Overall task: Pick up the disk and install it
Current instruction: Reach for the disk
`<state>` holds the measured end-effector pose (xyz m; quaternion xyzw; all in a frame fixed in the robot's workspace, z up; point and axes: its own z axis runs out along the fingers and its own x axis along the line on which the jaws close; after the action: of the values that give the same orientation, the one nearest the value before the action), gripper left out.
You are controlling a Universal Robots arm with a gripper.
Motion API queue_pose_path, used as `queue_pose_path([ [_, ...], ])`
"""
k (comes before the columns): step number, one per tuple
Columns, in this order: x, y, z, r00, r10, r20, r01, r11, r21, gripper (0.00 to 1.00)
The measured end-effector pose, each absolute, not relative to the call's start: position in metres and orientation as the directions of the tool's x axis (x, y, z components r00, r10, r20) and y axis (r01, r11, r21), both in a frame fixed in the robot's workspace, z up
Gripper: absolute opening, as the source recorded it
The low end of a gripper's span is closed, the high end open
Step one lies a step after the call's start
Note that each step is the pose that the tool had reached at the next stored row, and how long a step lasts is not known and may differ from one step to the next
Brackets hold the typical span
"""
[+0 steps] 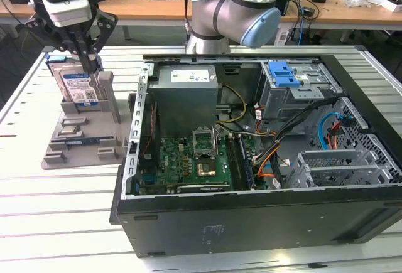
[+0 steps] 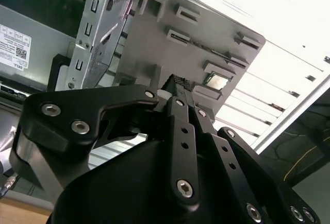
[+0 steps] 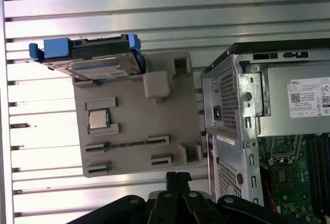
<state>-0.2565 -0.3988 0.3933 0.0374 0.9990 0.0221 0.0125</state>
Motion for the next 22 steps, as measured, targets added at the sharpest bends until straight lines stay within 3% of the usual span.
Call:
queue_pose_path([
  [22, -0.314, -0.399, 0.393, -0.997, 0.075, -0.023, 0.074, 0.996, 0.045, 0.11],
])
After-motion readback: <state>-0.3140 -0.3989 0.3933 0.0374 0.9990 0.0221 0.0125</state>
